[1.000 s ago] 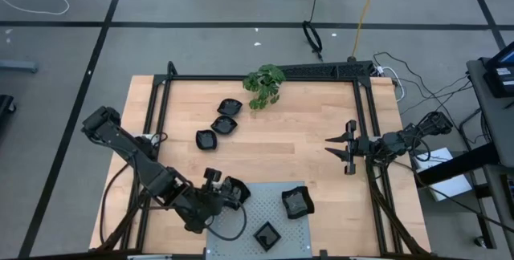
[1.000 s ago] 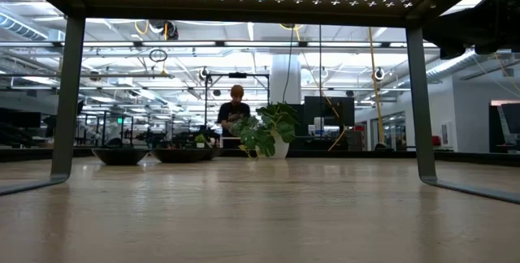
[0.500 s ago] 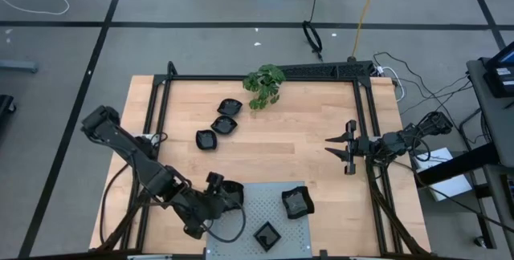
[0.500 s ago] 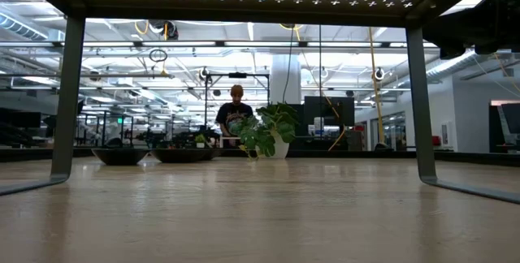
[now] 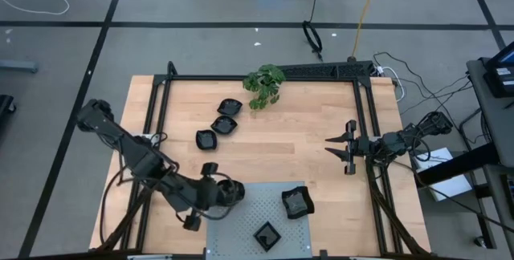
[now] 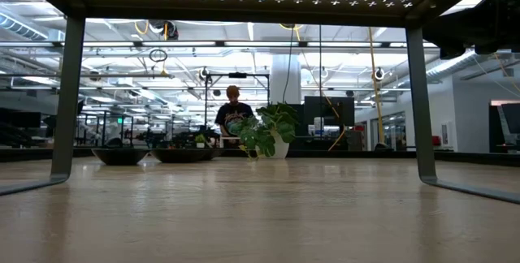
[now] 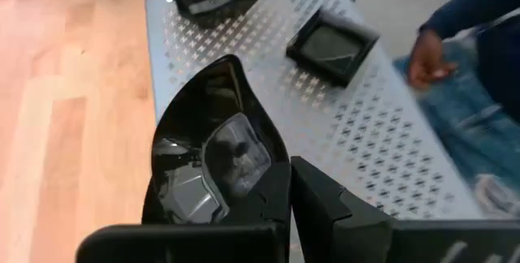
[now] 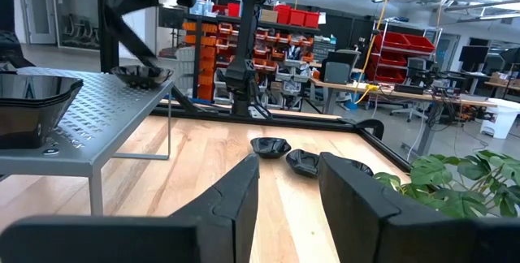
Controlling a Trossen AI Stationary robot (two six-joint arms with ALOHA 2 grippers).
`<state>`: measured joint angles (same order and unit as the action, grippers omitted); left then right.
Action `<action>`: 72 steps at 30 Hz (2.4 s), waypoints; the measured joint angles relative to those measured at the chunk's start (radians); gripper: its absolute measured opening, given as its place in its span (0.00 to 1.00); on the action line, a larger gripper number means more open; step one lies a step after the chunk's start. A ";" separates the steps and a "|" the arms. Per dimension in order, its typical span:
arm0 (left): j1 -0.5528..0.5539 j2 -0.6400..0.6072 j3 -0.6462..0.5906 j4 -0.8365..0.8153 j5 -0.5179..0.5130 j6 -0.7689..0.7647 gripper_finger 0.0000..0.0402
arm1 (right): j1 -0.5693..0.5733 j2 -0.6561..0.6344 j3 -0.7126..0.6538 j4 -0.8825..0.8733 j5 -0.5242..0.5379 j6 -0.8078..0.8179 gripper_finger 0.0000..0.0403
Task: Pick & Place Mini shaped plates
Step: Adjust the stacked leaf-shaped plate on the shelf
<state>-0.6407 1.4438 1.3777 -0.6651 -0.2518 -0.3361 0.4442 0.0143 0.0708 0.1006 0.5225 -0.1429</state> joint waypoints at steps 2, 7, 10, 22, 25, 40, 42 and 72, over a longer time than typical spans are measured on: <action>-0.003 -0.015 0.000 0.006 0.021 -0.002 0.01 | 0.000 0.000 0.000 0.000 0.000 0.000 0.29; -0.007 -0.034 0.000 0.002 0.040 0.015 0.02 | 0.000 0.000 0.000 0.000 0.000 0.000 0.29; -0.025 -0.033 0.000 -0.007 0.074 0.137 0.04 | 0.000 0.000 0.000 0.000 0.000 0.000 0.29; -0.068 -0.033 0.000 -0.201 0.034 0.780 0.03 | 0.000 0.000 0.000 0.000 0.000 0.000 0.29; -0.067 -0.033 0.000 -0.204 0.054 0.909 0.02 | 0.000 0.000 0.000 0.000 0.000 0.000 0.29; 0.027 -0.053 0.000 -0.401 0.259 1.373 0.01 | 0.000 0.000 0.000 0.000 0.000 0.000 0.29; 0.063 -0.056 0.000 -0.413 0.290 1.416 0.01 | 0.000 0.000 0.000 0.000 0.000 0.000 0.29; 0.458 -0.099 -0.115 -0.294 0.756 2.250 0.00 | 0.000 0.000 0.000 0.000 0.000 0.000 0.29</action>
<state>-0.1825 1.3448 1.2625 -0.9589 0.5044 1.9138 0.4441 0.0143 0.0709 0.1009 0.5228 -0.1430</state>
